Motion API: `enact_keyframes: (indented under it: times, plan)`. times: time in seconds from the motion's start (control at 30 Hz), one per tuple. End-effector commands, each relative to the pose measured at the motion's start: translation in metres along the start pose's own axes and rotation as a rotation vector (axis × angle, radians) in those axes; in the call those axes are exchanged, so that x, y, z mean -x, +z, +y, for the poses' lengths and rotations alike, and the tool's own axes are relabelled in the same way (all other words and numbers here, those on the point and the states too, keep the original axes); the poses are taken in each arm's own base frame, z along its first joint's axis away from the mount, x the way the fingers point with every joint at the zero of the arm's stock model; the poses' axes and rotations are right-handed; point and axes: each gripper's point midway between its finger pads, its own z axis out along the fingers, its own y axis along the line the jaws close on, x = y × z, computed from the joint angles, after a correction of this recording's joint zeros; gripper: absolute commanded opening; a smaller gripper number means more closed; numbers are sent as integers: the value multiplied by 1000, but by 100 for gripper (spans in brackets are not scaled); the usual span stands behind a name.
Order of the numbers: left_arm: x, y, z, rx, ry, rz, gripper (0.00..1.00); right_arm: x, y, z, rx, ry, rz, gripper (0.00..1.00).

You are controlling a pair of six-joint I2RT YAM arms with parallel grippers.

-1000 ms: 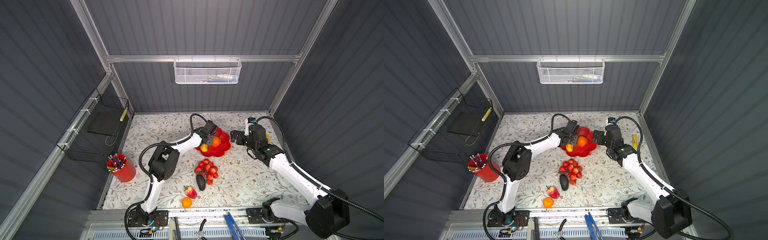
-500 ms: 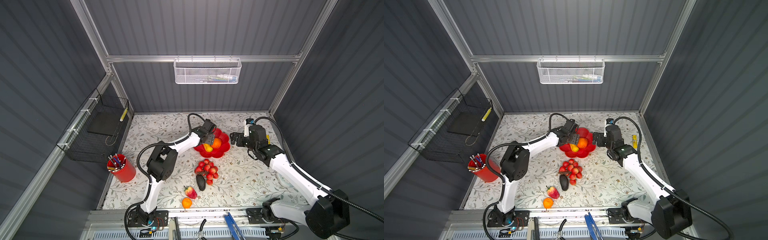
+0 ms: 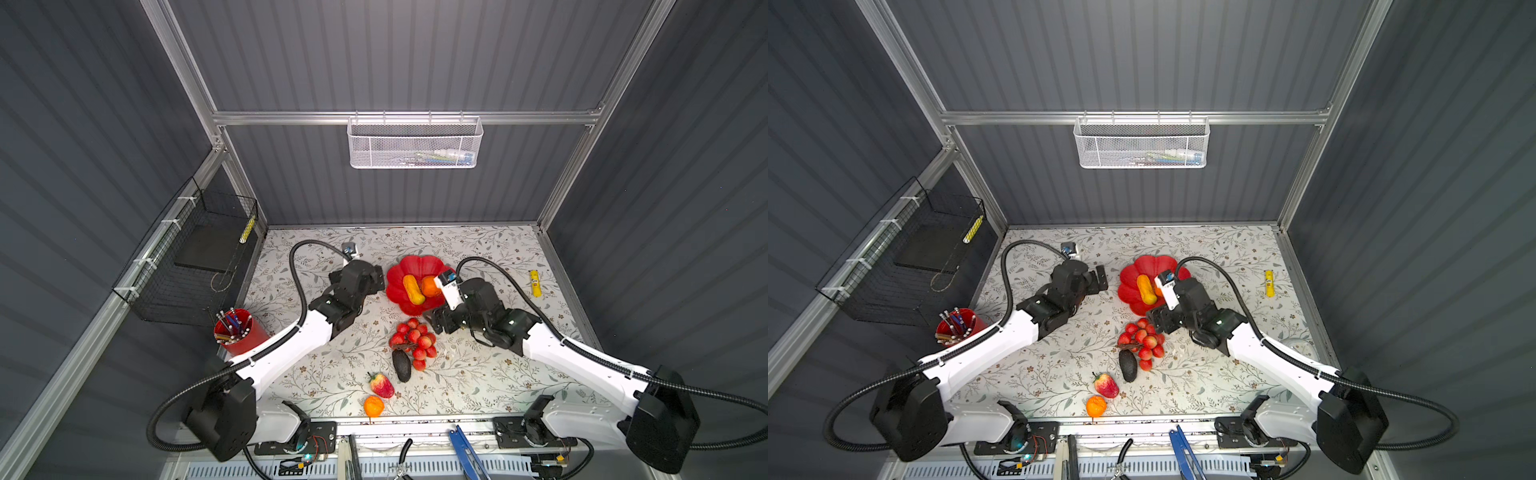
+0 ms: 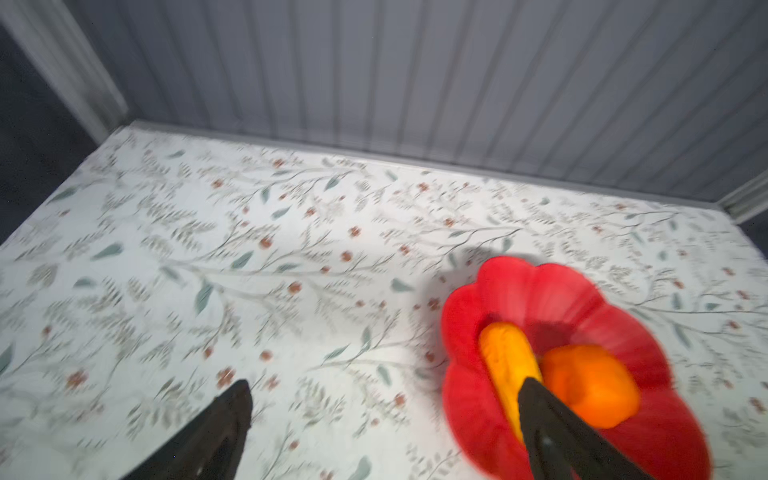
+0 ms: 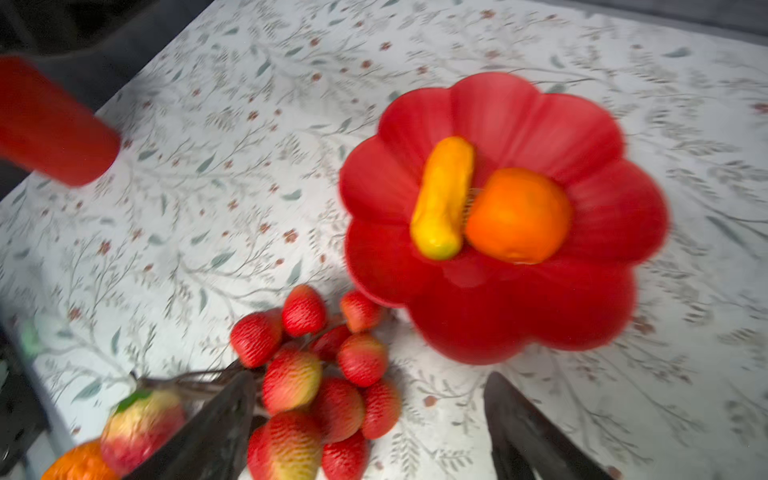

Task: Place and organize the fake fruits in the fruit bowl
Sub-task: 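Release the yellow fruit into the bowl with the left gripper and withdraw, then grasp the strawberry cluster by its stem with the right gripper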

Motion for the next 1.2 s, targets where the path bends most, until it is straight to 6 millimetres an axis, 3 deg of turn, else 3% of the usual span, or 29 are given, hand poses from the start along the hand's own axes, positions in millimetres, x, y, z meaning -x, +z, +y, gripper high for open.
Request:
enact_keyframes:
  times: [0.0,0.1,0.27,0.43,0.63,0.83,0.93,1.17]
  plan:
    - [-16,-21,43,115,-118,-27,100,-10,1,31,67,-105,-8,81]
    - [-31,-35,69,159,-164,-39,100,-23,6,54,101,-208,5,78]
    - [-46,-45,88,192,-228,-51,100,-36,24,71,116,-290,44,70]
    - [-49,-45,89,194,-228,-38,100,-39,38,90,158,-332,50,60]
    - [-51,-45,90,204,-212,-19,100,-44,57,105,183,-347,71,55]
    - [-53,-47,92,201,-223,-22,100,-45,75,99,125,-359,92,47]
    - [-53,-47,91,198,-232,-23,100,-43,80,93,84,-374,88,37]
    - [-55,-45,92,202,-235,-19,100,-32,75,69,-59,-428,40,17]
